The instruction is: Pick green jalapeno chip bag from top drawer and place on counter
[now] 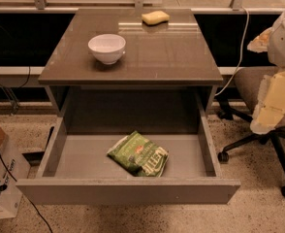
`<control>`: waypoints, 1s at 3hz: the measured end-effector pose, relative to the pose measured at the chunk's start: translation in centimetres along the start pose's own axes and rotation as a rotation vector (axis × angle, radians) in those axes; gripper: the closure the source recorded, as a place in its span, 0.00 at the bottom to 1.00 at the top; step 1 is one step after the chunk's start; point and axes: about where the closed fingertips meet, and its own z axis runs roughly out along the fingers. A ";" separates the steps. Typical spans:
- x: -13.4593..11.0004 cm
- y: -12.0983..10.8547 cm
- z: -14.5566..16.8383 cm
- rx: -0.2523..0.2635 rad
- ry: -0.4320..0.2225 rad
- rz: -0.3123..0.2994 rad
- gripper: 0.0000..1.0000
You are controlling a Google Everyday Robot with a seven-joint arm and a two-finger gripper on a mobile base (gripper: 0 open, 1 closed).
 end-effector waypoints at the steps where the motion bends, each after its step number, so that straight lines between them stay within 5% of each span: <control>1: 0.0 0.0 0.0 0.000 0.000 0.000 0.00; 2: -1.5 0.2 2.1 -0.012 -0.091 0.034 0.00; 3: -4.3 1.0 8.5 -0.093 -0.288 0.101 0.00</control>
Offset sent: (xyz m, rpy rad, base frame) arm 0.0578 0.1094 -0.1000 0.6802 -0.0373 -0.0493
